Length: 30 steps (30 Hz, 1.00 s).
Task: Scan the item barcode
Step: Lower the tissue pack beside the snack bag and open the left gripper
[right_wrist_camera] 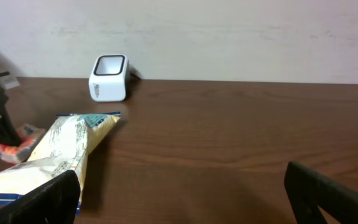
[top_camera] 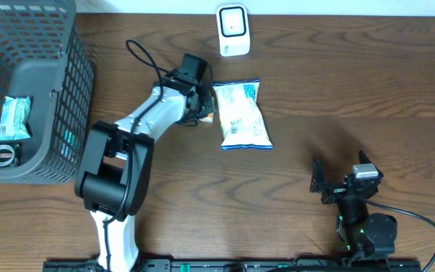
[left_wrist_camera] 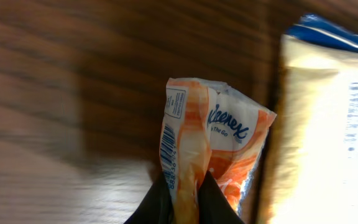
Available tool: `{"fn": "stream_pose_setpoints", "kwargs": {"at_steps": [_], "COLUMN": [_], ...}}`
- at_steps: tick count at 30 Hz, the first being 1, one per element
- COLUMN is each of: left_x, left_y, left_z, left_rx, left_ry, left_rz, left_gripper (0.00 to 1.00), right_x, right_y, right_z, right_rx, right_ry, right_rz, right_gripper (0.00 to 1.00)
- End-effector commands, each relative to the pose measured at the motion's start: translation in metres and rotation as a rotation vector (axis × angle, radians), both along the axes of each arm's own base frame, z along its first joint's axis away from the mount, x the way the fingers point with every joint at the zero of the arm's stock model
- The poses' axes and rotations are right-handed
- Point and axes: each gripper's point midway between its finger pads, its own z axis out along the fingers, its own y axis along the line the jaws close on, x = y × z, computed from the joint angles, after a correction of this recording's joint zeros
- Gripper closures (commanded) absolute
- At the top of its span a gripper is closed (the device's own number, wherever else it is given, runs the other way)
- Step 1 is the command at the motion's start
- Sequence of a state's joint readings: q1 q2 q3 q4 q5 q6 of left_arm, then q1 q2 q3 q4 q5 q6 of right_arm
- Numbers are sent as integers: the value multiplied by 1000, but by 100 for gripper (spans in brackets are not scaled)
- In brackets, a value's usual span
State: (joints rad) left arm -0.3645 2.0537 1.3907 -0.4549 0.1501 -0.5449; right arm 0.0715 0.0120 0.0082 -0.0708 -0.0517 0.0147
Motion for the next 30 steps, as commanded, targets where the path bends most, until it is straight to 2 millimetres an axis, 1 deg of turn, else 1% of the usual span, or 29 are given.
{"fn": "stream_pose_setpoints", "kwargs": {"at_steps": [1, 5, 7, 9, 13, 17, 20, 23, 25, 27, 29, 30], "left_x": [-5, -2, 0, 3, 7, 2, -11, -32, -49, -67, -75, -76], "left_y": [-24, -51, -61, -66, -64, -52, -40, -31, -35, -45, -55, -58], "left_z": [-7, 0, 3, 5, 7, 3, -1, -5, -7, -6, -3, -2], "left_rx": [-6, -33, -46, -55, -60, -25, 3, 33, 1, -70, -131, -146], "left_ry": [-3, -65, -93, -112, -125, -96, -30, 60, 135, 211, 246, 250], "left_rz": [-39, -88, -105, -110, -104, -127, -120, -123, -143, -170, -190, -195], "left_gripper": [92, 92, 92, 92, 92, 92, 92, 92, 92, 92, 92, 92], "right_x": [0, 0, 0, 0, 0, 0, 0, 0, 0, 0, 0, 0], "right_y": [1, 1, 1, 1, 1, 1, 1, 1, 1, 1, 1, 1], "right_z": [0, 0, 0, 0, 0, 0, 0, 0, 0, 0, 0, 0], "right_rx": [6, 6, 7, 7, 6, 6, 6, 6, 6, 6, 6, 6], "right_ry": [0, 0, 0, 0, 0, 0, 0, 0, 0, 0, 0, 0], "right_rz": [5, 5, 5, 5, 5, 5, 5, 5, 5, 5, 5, 5], "right_gripper": [1, 1, 1, 1, 1, 1, 1, 1, 1, 1, 1, 1]}}
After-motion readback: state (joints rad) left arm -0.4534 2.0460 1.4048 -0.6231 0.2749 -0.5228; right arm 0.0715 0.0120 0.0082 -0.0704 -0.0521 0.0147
